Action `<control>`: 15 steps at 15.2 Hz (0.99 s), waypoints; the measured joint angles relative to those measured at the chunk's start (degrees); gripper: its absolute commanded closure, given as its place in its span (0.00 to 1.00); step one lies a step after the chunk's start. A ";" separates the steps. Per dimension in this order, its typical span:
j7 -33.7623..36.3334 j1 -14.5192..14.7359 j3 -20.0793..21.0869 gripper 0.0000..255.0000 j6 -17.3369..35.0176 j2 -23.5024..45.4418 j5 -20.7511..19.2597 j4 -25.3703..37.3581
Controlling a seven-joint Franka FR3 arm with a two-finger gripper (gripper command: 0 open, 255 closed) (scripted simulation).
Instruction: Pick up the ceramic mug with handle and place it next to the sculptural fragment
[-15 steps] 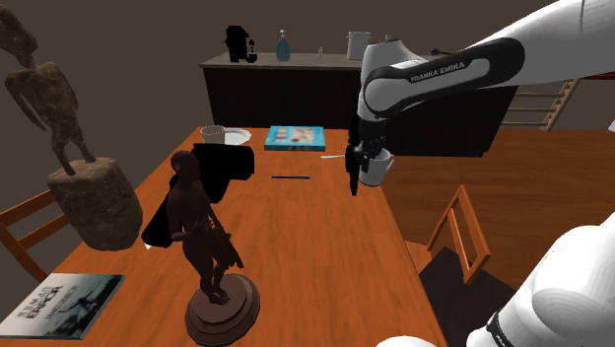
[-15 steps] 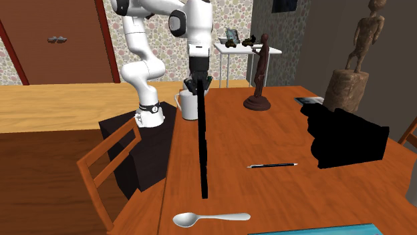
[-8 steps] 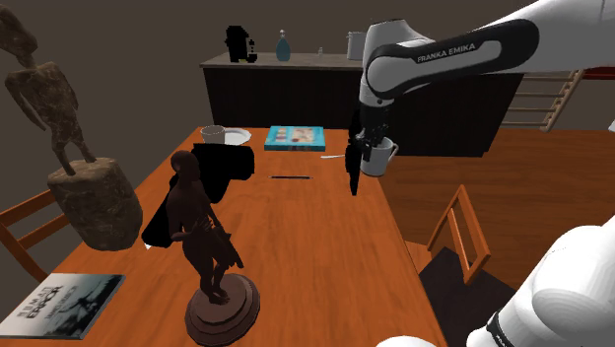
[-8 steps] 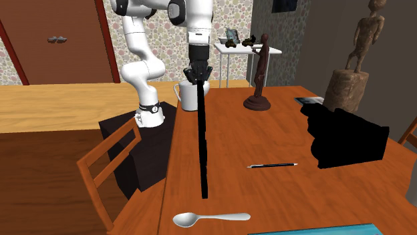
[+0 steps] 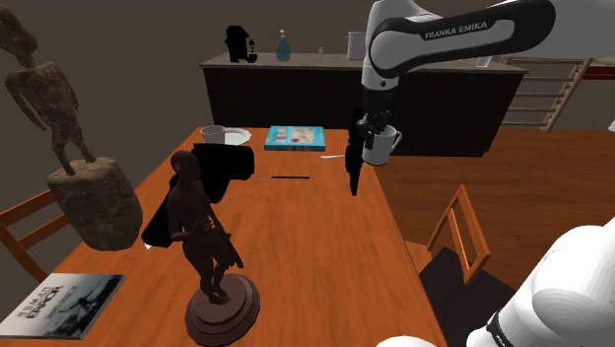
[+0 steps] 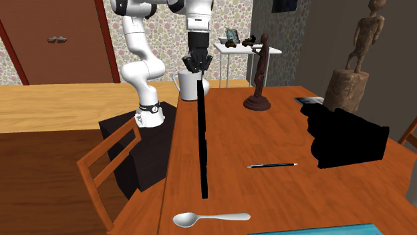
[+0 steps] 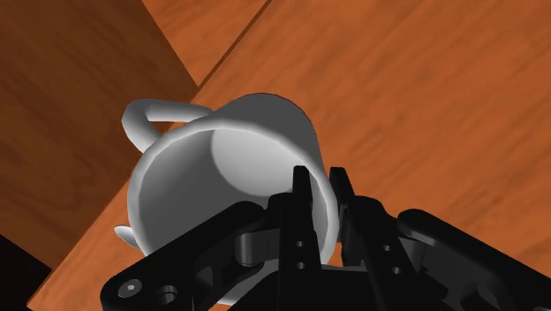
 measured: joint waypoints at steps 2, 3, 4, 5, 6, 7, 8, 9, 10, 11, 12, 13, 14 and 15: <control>0.00 0.04 0.06 1.00 -1.49 0.09 0.03 1.57; -0.08 0.02 0.04 1.00 -2.37 0.14 0.04 2.51; -0.11 0.02 0.04 1.00 -2.76 0.29 0.04 3.06; 0.44 0.25 0.40 1.00 -2.98 0.62 0.11 3.57; 1.38 0.64 1.00 1.00 -3.07 0.78 0.24 3.74; 2.59 1.15 1.78 1.00 -3.44 1.27 0.39 4.54; 3.77 1.65 2.53 1.00 -3.50 1.39 0.53 4.64; 5.09 2.18 3.36 1.00 -3.69 2.24 0.65 5.61; 6.47 2.73 4.21 1.00 -3.88 3.12 0.74 6.60; 7.91 3.32 5.09 1.00 -3.88 3.92 0.82 7.31; 9.24 3.87 5.88 1.00 -3.98 4.68 0.88 8.08; 10.55 4.41 6.66 1.00 -4.52 5.69 0.89 9.55; 11.95 4.99 7.47 1.00 -4.45 6.54 0.89 10.28; 13.25 5.53 8.22 1.00 -4.65 7.61 0.83 11.45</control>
